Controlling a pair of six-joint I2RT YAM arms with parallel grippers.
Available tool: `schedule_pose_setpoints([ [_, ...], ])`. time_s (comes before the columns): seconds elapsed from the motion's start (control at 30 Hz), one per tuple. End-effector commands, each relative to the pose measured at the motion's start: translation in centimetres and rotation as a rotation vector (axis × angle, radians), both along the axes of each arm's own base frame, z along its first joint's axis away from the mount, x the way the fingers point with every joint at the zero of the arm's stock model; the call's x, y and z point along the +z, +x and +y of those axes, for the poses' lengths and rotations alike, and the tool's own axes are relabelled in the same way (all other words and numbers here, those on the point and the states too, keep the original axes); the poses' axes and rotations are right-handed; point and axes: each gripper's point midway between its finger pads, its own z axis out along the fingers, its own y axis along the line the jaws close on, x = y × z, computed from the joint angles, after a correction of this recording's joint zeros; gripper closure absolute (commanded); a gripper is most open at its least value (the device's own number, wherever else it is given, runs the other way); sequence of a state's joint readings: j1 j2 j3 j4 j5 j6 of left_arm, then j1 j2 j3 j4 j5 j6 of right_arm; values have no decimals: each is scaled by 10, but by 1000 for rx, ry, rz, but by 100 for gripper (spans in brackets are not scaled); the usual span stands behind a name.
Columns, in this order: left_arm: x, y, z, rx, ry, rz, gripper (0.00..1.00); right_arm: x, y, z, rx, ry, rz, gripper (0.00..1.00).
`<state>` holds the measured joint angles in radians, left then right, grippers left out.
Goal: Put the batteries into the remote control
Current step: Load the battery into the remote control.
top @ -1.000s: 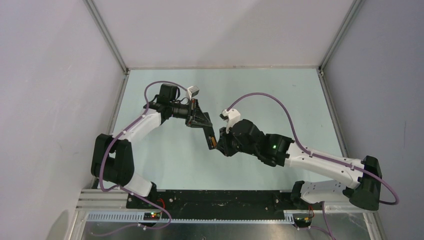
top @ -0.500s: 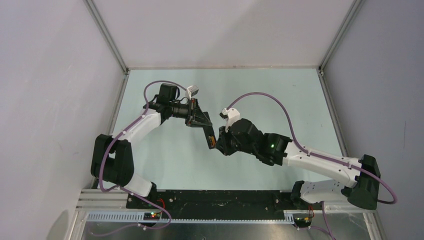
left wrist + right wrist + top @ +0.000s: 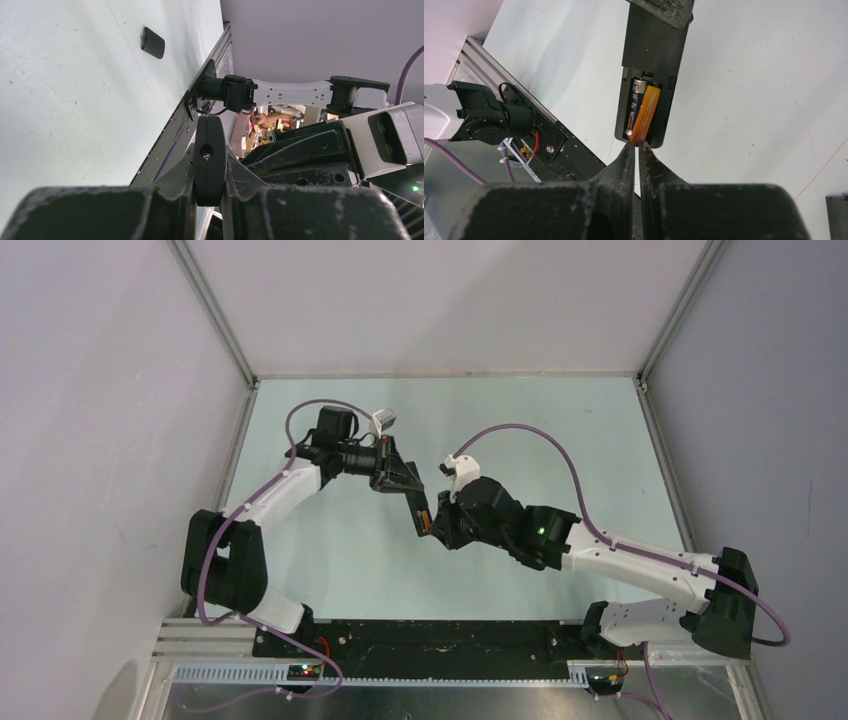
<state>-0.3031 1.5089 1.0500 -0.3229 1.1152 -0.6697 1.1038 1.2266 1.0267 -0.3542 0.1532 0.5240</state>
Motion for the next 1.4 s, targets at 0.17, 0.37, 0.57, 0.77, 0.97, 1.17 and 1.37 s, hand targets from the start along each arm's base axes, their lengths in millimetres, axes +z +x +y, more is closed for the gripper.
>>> schedule_pose_setpoints([
  [0.17, 35, -15, -2, -55, -72, -41, 100, 4, 23, 2, -99, 34, -31, 93],
  [0.37, 37, -15, -2, -55, -74, -44, 100, 3, 26, 3, -105, 39, -25, 93],
  [0.57, 38, -16, -2, -58, -77, -49, 100, -1, 24, 6, -91, 42, 2, 93],
  [0.77, 44, -18, -1, -70, -83, -120, 100, -4, 22, 7, -73, 42, 73, 96],
  [0.97, 51, -22, 1, -83, -94, -175, 100, -12, 21, 14, -44, 33, 136, 100],
  [1.17, 53, -25, 1, -86, -94, -200, 100, -11, 22, 17, -40, 32, 171, 100],
  [1.37, 54, -19, 2, -66, -78, -231, 100, 11, 20, 5, -53, 77, 171, 100],
])
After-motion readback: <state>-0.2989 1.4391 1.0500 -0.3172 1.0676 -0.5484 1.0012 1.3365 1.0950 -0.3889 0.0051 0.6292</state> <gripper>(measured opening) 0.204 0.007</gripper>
